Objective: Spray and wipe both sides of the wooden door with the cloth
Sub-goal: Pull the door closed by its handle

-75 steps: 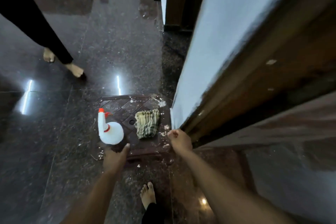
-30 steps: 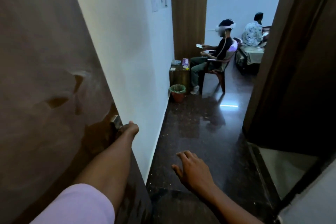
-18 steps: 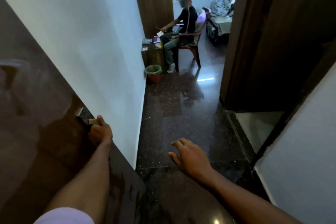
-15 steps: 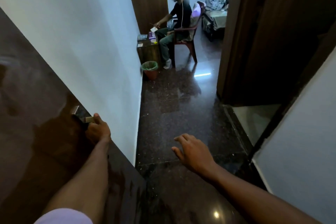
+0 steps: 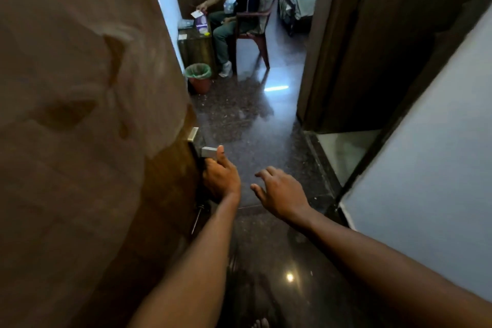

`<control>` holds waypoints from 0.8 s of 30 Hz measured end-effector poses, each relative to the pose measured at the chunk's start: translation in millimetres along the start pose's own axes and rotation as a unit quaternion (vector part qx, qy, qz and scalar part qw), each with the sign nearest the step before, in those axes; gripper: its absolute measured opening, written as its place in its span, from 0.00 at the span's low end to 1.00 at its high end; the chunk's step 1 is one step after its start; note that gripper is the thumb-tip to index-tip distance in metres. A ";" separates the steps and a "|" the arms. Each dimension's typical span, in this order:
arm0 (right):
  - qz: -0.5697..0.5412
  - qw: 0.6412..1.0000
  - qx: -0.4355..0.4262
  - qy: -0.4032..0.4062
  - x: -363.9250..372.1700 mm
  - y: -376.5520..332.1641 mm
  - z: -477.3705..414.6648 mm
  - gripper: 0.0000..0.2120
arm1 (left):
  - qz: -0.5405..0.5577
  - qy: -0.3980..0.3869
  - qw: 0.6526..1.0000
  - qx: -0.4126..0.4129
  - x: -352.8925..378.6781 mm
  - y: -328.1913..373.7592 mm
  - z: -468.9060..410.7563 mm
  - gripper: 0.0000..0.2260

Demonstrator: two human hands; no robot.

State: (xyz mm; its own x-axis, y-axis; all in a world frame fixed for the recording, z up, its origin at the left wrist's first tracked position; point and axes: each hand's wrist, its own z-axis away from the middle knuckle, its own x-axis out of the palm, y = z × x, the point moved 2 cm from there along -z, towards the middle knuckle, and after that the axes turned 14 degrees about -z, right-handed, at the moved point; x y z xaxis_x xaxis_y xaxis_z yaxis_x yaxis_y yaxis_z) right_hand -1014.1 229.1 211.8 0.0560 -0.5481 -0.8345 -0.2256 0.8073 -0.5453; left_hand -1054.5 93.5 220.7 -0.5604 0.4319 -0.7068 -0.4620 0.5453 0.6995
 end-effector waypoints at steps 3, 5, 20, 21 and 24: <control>-0.003 0.999 0.023 0.033 -28.3 21.5 33.0 0.19 | -0.003 -0.023 0.998 0.050 8.0 13.6 51.6 0.22; -0.002 0.998 0.039 0.050 -41.1 38.9 63.0 0.18 | -0.016 -0.032 0.996 0.076 12.2 19.0 82.4 0.22; -0.032 0.987 0.136 0.075 -97.9 133.2 285.6 0.18 | 0.007 -0.160 0.967 0.199 -2.7 43.1 306.6 0.18; -0.033 0.986 0.142 0.078 -101.1 134.5 295.3 0.18 | 0.009 -0.167 0.964 0.207 -4.1 42.7 318.9 0.17; -0.032 0.983 0.158 0.094 -112.1 137.2 322.2 0.17 | 0.020 -0.183 0.957 0.223 -9.8 42.3 353.7 0.17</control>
State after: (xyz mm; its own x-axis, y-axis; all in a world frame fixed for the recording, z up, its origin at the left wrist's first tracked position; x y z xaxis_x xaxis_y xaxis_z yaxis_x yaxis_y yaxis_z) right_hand -737.9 471.8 205.3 -0.1271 -0.6067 -0.7847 0.0865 0.7813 -0.6181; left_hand -825.4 366.5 219.7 -0.2545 0.6375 -0.7272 -0.0599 0.7401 0.6698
